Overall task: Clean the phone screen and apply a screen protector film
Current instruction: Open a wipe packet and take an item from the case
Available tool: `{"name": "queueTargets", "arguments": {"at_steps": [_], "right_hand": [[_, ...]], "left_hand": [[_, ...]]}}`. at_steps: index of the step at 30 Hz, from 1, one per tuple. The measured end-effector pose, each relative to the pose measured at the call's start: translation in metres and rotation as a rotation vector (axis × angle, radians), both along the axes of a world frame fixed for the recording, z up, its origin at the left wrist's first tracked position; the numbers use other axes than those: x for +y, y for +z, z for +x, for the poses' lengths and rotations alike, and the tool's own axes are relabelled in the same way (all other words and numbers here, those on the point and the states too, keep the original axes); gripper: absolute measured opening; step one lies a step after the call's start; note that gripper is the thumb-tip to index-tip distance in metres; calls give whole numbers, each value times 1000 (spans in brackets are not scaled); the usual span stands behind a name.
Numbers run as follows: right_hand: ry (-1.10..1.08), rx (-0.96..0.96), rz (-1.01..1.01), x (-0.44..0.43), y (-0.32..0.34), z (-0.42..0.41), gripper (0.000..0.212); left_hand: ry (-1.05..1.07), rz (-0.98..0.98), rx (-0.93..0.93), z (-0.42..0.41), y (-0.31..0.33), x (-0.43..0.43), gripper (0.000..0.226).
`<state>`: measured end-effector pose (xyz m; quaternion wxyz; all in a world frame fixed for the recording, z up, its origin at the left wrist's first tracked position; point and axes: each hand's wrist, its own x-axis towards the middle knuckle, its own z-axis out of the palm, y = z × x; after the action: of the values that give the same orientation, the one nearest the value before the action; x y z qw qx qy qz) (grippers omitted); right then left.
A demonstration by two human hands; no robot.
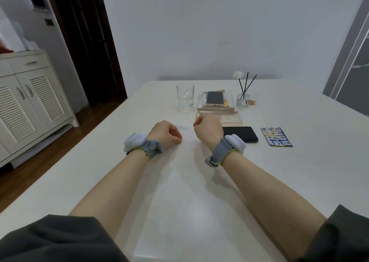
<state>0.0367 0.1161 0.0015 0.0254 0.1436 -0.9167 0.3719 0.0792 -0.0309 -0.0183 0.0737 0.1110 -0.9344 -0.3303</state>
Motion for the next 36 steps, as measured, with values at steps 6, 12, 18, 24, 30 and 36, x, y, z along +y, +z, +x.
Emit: {"name": "queueTargets", "arguments": {"at_steps": [6,12,18,24,30,36], "right_hand": [[4,95,236,-12,1,-14,32],[2,113,362,-23,-3,-24,34],[196,175,381,-24,-15,-33,33],[310,245,424,-18,-23,-36,27],[332,252,392,-11,-20,-37,24],[227,220,291,-7,-17,-37,31]], "left_hand": [[80,-24,153,-10,0,-5,12],[184,-145,122,-31,-6,-5,34],[171,-311,238,-44,-7,2,33],[56,-625,76,-44,-16,4,32],[65,-621,88,-44,-18,-1,44],[99,-432,58,-46,-17,1,42]]}}
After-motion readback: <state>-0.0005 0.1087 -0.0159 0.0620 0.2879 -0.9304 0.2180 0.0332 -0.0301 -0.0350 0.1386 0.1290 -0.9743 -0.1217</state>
